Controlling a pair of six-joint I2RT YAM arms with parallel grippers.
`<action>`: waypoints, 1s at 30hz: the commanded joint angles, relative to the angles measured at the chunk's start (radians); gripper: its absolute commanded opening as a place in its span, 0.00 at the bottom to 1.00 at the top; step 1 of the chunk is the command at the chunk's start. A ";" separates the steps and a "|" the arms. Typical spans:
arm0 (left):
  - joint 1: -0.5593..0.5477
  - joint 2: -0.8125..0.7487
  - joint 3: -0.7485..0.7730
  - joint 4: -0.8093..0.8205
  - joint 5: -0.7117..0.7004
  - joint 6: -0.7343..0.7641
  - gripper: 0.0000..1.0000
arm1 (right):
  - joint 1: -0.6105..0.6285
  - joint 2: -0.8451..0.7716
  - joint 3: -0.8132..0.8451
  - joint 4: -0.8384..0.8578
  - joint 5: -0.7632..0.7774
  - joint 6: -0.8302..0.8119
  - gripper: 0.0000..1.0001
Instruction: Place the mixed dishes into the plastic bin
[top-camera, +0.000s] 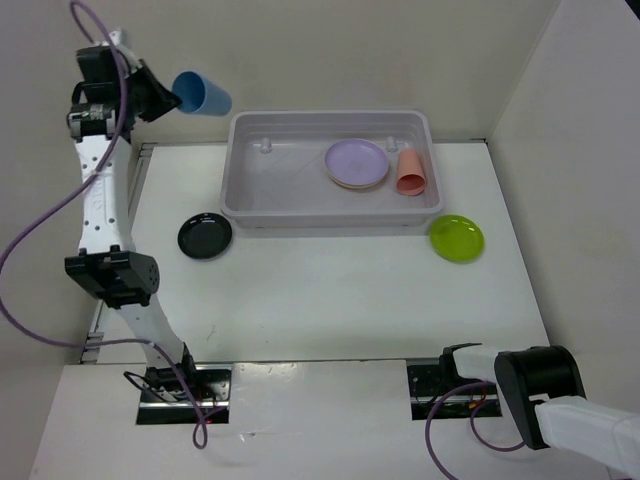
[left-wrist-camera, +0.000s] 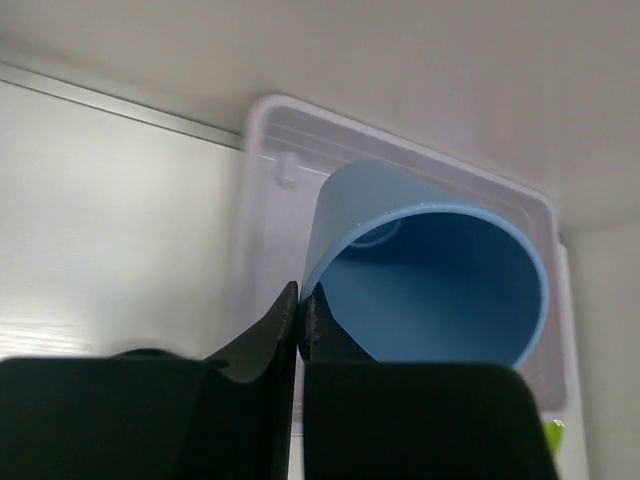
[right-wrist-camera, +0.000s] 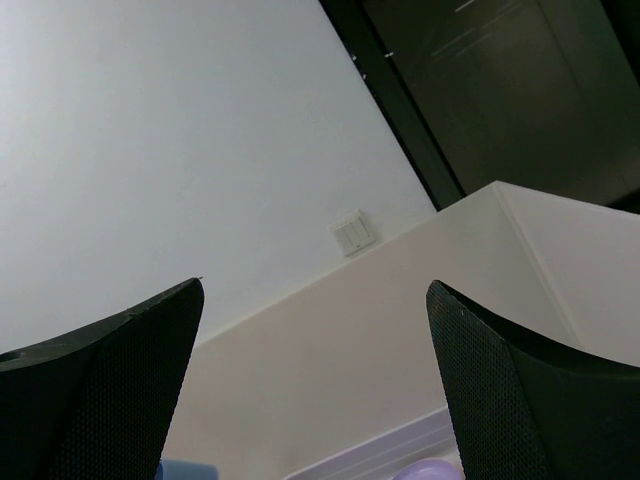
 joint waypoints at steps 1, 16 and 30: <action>-0.090 0.149 0.145 -0.086 -0.016 -0.048 0.00 | 0.001 0.008 -0.002 0.008 -0.015 -0.026 0.96; -0.252 0.721 0.759 -0.158 -0.036 -0.170 0.00 | 0.001 -0.078 -0.160 0.060 0.004 -0.055 0.96; -0.262 0.881 0.798 -0.171 -0.105 -0.181 0.00 | 0.024 -0.514 -1.078 0.663 -0.030 -0.069 0.88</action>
